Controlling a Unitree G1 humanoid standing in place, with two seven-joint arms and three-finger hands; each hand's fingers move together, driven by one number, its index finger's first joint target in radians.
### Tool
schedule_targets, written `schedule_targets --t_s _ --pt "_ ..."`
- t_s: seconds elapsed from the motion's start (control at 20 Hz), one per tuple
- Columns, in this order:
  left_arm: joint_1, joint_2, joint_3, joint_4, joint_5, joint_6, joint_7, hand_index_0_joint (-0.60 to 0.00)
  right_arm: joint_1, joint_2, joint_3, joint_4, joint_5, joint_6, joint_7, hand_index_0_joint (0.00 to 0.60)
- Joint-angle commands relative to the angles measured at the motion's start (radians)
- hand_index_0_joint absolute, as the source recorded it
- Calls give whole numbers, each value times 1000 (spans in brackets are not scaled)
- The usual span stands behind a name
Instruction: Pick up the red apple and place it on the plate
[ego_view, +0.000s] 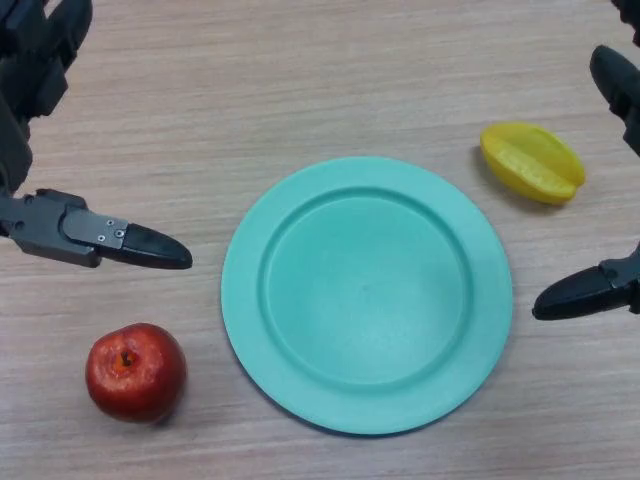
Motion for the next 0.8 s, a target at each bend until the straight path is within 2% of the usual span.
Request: schedule_targets --t_s 0.05,0.15,0.35,0.5,0.6,0.65,0.7,0.75,0.8 --pt "-14 26 72 -39 18 -153 -12 0 -36 -28 -39 -31 -26 -136 -2 0" --pt "-15 24 74 -36 22 -140 -16 0 -60 -15 -28 -18 -27 -121 -26 0" --pt "0 7 91 -66 -5 -127 -8 0 -58 -16 -24 -18 -35 -135 -41 0" --pt "18 13 111 -96 -39 -76 3 0 -51 -8 -13 -37 -29 -117 -38 0" --pt "51 5 114 -105 -28 -108 -20 0 -49 -6 9 -29 -47 -124 -30 0" --pt "121 -2 110 -114 38 -181 -114 0 -53 -2 25 -10 -59 -127 -16 0" --pt "134 -20 125 -116 40 -191 -132 0 -55 -1 31 -3 -67 -131 -11 0" --pt "179 -54 170 -146 27 -201 -164 0 -66 11 58 12 -80 -134 -5 0" --pt "192 -67 185 -153 26 -210 -166 0 -71 16 72 20 -90 -144 -4 0"
